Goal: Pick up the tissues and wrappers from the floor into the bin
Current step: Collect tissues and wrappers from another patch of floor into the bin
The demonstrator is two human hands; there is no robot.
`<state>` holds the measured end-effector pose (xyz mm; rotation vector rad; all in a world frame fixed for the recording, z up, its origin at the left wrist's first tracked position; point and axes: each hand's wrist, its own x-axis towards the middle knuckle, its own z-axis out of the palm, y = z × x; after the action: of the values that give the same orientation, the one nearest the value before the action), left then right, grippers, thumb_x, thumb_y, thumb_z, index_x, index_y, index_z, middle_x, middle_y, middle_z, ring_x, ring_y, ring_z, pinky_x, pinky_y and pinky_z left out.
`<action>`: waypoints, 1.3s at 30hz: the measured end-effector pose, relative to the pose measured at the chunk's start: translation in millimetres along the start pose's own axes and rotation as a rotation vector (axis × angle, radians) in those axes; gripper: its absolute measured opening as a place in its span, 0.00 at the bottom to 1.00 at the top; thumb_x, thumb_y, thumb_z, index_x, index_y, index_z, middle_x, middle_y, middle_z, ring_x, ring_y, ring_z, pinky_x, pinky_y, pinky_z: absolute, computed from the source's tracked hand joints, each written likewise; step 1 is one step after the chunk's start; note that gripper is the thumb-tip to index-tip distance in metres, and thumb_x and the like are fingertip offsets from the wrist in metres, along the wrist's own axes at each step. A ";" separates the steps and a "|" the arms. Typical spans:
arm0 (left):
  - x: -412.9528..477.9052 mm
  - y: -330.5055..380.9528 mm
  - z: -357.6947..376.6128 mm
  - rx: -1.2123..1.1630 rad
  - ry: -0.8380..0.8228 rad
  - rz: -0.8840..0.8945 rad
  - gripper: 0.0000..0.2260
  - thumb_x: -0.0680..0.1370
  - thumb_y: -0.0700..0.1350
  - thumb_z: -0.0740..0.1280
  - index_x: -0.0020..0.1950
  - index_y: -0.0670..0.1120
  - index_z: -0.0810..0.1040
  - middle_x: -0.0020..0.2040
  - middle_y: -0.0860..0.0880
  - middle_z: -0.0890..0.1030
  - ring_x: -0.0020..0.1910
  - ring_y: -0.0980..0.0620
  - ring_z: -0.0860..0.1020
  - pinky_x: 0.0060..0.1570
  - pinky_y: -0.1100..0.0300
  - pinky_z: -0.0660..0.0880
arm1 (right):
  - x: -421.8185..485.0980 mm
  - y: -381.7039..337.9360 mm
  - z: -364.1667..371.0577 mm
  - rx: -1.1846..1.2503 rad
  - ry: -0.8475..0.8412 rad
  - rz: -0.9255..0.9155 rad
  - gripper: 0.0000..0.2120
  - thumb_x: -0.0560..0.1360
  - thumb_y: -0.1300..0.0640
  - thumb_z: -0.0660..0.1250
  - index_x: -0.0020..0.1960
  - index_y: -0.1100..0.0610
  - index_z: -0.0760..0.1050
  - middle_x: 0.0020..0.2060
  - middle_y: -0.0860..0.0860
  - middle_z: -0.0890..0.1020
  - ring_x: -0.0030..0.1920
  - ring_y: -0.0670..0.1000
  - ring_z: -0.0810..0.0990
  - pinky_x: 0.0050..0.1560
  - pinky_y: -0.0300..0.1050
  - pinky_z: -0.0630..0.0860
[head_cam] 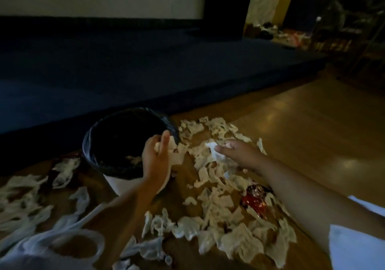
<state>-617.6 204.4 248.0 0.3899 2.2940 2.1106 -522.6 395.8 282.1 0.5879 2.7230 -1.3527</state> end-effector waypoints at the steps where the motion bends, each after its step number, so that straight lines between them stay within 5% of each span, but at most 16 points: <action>1: 10.7 -3.5 -7.0 -0.055 0.072 -0.010 0.10 0.78 0.54 0.59 0.41 0.53 0.72 0.38 0.53 0.74 0.35 0.62 0.74 0.37 0.68 0.73 | 10.5 -10.3 7.1 0.063 0.029 -0.023 0.19 0.77 0.46 0.60 0.54 0.62 0.74 0.47 0.55 0.77 0.51 0.58 0.78 0.45 0.43 0.71; 3: 37.6 -17.0 -20.4 -0.097 0.215 -0.038 0.11 0.78 0.56 0.58 0.42 0.52 0.72 0.39 0.53 0.75 0.37 0.60 0.74 0.36 0.67 0.73 | 32.7 -31.0 26.6 0.196 0.072 -0.027 0.25 0.77 0.45 0.60 0.66 0.62 0.69 0.62 0.57 0.75 0.62 0.57 0.74 0.59 0.49 0.72; 6: 74.0 -43.0 -42.3 -0.025 0.349 -0.071 0.17 0.78 0.60 0.56 0.45 0.47 0.73 0.46 0.45 0.78 0.43 0.52 0.76 0.42 0.60 0.74 | 79.8 -53.8 62.2 0.370 0.047 -0.043 0.26 0.77 0.44 0.61 0.68 0.58 0.67 0.65 0.55 0.73 0.56 0.53 0.77 0.55 0.49 0.75; 8: 87.2 -64.1 -53.0 0.064 0.387 -0.138 0.22 0.77 0.63 0.56 0.50 0.44 0.73 0.52 0.40 0.76 0.49 0.45 0.77 0.48 0.51 0.77 | 102.5 -64.9 91.3 0.447 -0.008 -0.030 0.21 0.77 0.46 0.61 0.62 0.60 0.71 0.59 0.58 0.77 0.49 0.53 0.78 0.50 0.47 0.76; 10: 93.4 -76.0 -59.6 0.183 0.431 -0.249 0.24 0.76 0.64 0.57 0.55 0.43 0.72 0.57 0.39 0.74 0.54 0.42 0.75 0.55 0.44 0.74 | 121.8 -72.9 117.6 0.527 -0.104 0.013 0.12 0.78 0.49 0.61 0.48 0.58 0.73 0.40 0.55 0.79 0.37 0.50 0.76 0.37 0.40 0.74; 12: 98.7 -80.5 -62.2 0.255 0.457 -0.311 0.25 0.75 0.64 0.58 0.53 0.42 0.73 0.57 0.40 0.73 0.57 0.40 0.73 0.58 0.43 0.73 | 137.7 -81.3 135.1 0.556 -0.183 0.054 0.10 0.78 0.49 0.61 0.49 0.56 0.71 0.34 0.52 0.75 0.33 0.48 0.72 0.33 0.39 0.71; 14: 104.1 -79.3 -62.9 0.298 0.406 -0.333 0.27 0.73 0.65 0.60 0.53 0.41 0.74 0.58 0.39 0.75 0.58 0.38 0.74 0.58 0.43 0.73 | 152.3 -87.8 141.9 0.568 -0.202 0.060 0.20 0.77 0.47 0.61 0.64 0.57 0.68 0.47 0.55 0.78 0.43 0.52 0.78 0.44 0.46 0.76; 16: 105.8 -79.0 -64.2 0.284 0.343 -0.367 0.30 0.73 0.64 0.62 0.63 0.41 0.70 0.64 0.38 0.71 0.62 0.38 0.72 0.59 0.44 0.70 | 161.8 -92.5 142.4 0.576 -0.212 0.097 0.25 0.78 0.48 0.60 0.72 0.55 0.61 0.63 0.56 0.74 0.60 0.57 0.75 0.61 0.55 0.73; 20: 99.0 -70.6 -61.3 0.250 0.276 -0.367 0.26 0.76 0.58 0.62 0.69 0.45 0.65 0.67 0.43 0.69 0.63 0.43 0.72 0.53 0.53 0.72 | 166.9 -88.2 130.6 0.551 -0.265 0.171 0.22 0.80 0.52 0.56 0.73 0.56 0.60 0.71 0.57 0.64 0.69 0.62 0.64 0.63 0.61 0.67; 23: 86.9 -60.6 -50.4 0.280 0.220 -0.239 0.22 0.76 0.54 0.63 0.65 0.44 0.69 0.62 0.46 0.73 0.56 0.46 0.75 0.46 0.55 0.78 | 163.7 -75.9 113.6 0.588 -0.225 0.158 0.21 0.80 0.54 0.58 0.71 0.58 0.63 0.67 0.57 0.68 0.67 0.61 0.67 0.61 0.58 0.70; 26: 68.5 -46.7 -26.3 0.273 0.158 -0.072 0.15 0.77 0.48 0.65 0.63 0.48 0.70 0.59 0.51 0.74 0.58 0.54 0.73 0.57 0.55 0.75 | 155.3 -59.6 86.2 0.587 -0.162 0.103 0.15 0.79 0.55 0.59 0.64 0.58 0.70 0.50 0.52 0.75 0.50 0.53 0.75 0.46 0.48 0.75; 29: 43.8 -44.0 13.5 0.296 0.022 0.035 0.12 0.77 0.43 0.65 0.60 0.50 0.71 0.56 0.54 0.74 0.56 0.58 0.72 0.52 0.66 0.73 | 143.3 -29.9 52.0 0.516 -0.066 0.078 0.10 0.79 0.55 0.58 0.57 0.57 0.73 0.45 0.51 0.77 0.43 0.50 0.76 0.40 0.43 0.74; 32: 17.3 -63.4 55.2 0.280 -0.173 0.008 0.11 0.77 0.43 0.64 0.57 0.53 0.69 0.54 0.54 0.75 0.52 0.57 0.75 0.43 0.69 0.75 | 131.1 18.4 25.7 0.429 -0.014 0.114 0.08 0.80 0.55 0.57 0.53 0.56 0.73 0.44 0.52 0.77 0.40 0.50 0.76 0.39 0.42 0.73; 35: -8.7 -98.0 92.0 0.228 -0.343 -0.145 0.12 0.78 0.43 0.63 0.60 0.52 0.68 0.55 0.50 0.77 0.53 0.52 0.77 0.50 0.57 0.77 | 111.9 82.8 11.8 0.294 -0.013 0.156 0.08 0.79 0.54 0.58 0.48 0.54 0.74 0.45 0.52 0.78 0.41 0.51 0.76 0.40 0.44 0.73; 39: -47.7 -154.2 134.9 0.370 -0.522 -0.309 0.20 0.78 0.44 0.64 0.69 0.45 0.65 0.65 0.47 0.72 0.64 0.46 0.72 0.58 0.57 0.71 | 64.4 188.8 19.7 0.153 -0.043 0.221 0.09 0.80 0.54 0.57 0.43 0.51 0.74 0.43 0.50 0.79 0.43 0.50 0.78 0.45 0.49 0.75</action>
<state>-576.8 317.9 75.6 0.4801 2.2281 1.2585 -518.1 503.9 113.4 0.8317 2.4491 -1.5046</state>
